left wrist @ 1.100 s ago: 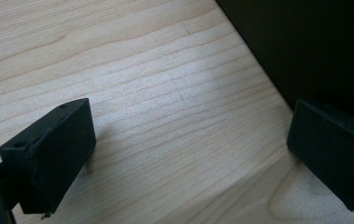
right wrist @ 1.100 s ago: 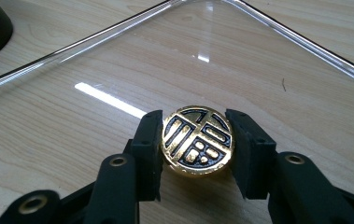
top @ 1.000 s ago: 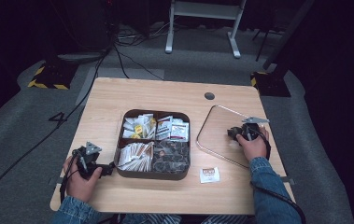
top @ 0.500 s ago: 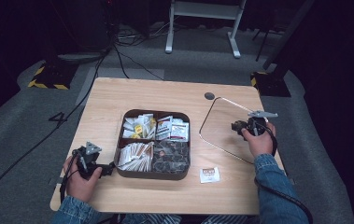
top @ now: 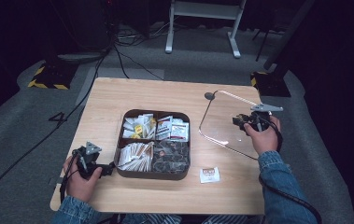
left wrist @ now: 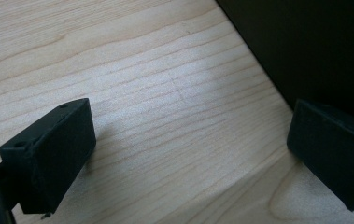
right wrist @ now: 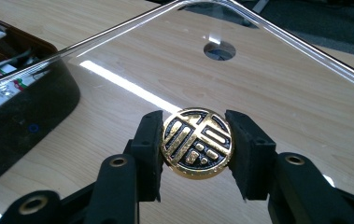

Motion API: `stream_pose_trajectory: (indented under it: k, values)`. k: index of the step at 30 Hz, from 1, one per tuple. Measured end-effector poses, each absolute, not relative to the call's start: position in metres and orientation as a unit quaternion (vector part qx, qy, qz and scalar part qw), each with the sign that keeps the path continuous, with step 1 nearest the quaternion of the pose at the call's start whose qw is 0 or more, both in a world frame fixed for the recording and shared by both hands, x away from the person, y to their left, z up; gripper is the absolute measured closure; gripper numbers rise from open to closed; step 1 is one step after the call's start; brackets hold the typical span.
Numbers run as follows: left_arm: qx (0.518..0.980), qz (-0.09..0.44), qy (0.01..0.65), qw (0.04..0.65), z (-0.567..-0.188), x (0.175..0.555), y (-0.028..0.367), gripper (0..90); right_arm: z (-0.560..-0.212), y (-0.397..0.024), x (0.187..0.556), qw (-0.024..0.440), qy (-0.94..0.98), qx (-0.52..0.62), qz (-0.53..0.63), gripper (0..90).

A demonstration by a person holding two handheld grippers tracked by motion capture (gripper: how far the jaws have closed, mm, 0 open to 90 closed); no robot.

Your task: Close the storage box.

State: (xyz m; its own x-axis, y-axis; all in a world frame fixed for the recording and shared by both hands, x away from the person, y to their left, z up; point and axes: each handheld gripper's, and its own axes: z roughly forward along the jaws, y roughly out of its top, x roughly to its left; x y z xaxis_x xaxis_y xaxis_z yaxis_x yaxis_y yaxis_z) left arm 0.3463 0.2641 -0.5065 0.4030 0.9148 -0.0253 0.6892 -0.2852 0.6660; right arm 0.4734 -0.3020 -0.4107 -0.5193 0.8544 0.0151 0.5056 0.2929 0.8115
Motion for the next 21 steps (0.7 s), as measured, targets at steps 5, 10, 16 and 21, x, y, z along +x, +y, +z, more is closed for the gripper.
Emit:
stream_pose_trajectory:
  k: [5,10,16,21]
  values:
    - [0.781,0.185,0.513,0.305,-0.507,0.346,0.264,1.5,-0.399,-0.292,0.471,0.217,0.778,0.431,0.402,59.0]
    - [0.781,0.184,0.513,0.305,-0.507,0.346,0.264,1.5,-0.389,-0.277,0.469,0.212,0.785,0.420,0.404,59.0]
    - [0.780,0.183,0.514,0.306,-0.507,0.346,0.264,1.5,-0.378,-0.255,0.467,0.203,0.792,0.407,0.408,59.0]
    - [0.780,0.183,0.514,0.306,-0.507,0.346,0.264,1.5,-0.365,-0.223,0.465,0.200,0.804,0.381,0.411,59.0]
